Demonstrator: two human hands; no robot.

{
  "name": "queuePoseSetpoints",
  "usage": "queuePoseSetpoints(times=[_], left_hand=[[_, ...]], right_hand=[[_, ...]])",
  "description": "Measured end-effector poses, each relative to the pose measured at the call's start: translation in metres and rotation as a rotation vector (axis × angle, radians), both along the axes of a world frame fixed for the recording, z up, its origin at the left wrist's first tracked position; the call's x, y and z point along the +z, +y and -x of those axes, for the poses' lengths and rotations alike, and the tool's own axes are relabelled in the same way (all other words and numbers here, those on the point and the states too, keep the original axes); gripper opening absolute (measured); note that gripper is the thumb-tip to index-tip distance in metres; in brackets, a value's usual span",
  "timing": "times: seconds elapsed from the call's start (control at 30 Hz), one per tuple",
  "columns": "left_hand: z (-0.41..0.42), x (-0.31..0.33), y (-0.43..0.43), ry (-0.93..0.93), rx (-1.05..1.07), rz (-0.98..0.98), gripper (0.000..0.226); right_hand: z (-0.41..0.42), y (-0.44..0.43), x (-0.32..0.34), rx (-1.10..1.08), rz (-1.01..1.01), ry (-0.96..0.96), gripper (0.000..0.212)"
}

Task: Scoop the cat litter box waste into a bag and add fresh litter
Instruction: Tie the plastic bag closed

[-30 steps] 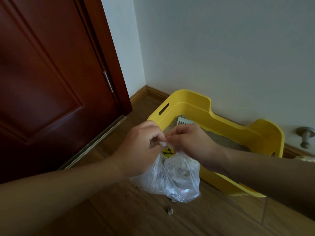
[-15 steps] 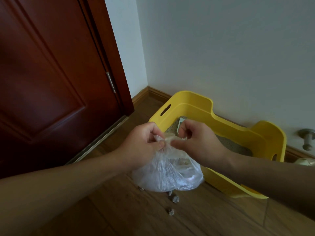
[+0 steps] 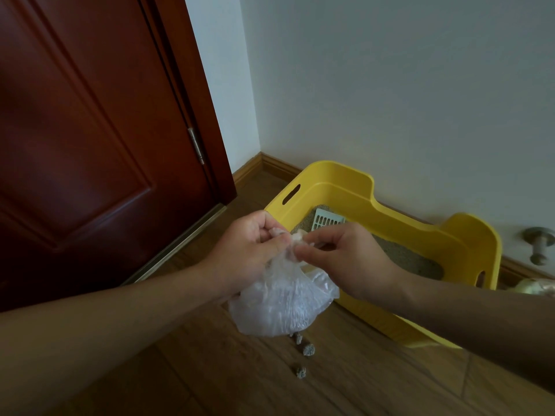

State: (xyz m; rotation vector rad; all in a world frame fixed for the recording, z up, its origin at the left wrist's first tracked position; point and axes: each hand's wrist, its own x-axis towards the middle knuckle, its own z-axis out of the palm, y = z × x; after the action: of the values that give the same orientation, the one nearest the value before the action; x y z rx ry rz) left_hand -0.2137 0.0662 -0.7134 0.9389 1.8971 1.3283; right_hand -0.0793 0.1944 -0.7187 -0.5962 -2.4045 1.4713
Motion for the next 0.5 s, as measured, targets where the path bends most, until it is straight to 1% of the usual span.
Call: queuePoseSetpoints(times=[0.07, 0.13, 0.3, 0.4, 0.5], left_hand=[[0.001, 0.001, 0.0, 0.005, 0.0, -0.005, 0.008], [0.002, 0.003, 0.0, 0.03, 0.007, -0.006, 0.009], [0.007, 0.006, -0.003, 0.075, 0.017, -0.02, 0.015], [0.01, 0.005, -0.003, 0.149, 0.013, -0.028, 0.016], [0.016, 0.003, -0.004, 0.266, 0.073, -0.002, 0.017]], right_hand=[[0.0, 0.001, 0.002, -0.031, -0.006, 0.026, 0.018], [0.002, 0.002, 0.003, -0.044, -0.029, 0.028, 0.017], [0.005, 0.007, 0.006, -0.031, -0.228, 0.006, 0.015], [0.005, 0.01, 0.008, -0.02, -0.286, 0.001, 0.01], [0.001, 0.013, 0.009, -0.022, -0.303, -0.042, 0.011]])
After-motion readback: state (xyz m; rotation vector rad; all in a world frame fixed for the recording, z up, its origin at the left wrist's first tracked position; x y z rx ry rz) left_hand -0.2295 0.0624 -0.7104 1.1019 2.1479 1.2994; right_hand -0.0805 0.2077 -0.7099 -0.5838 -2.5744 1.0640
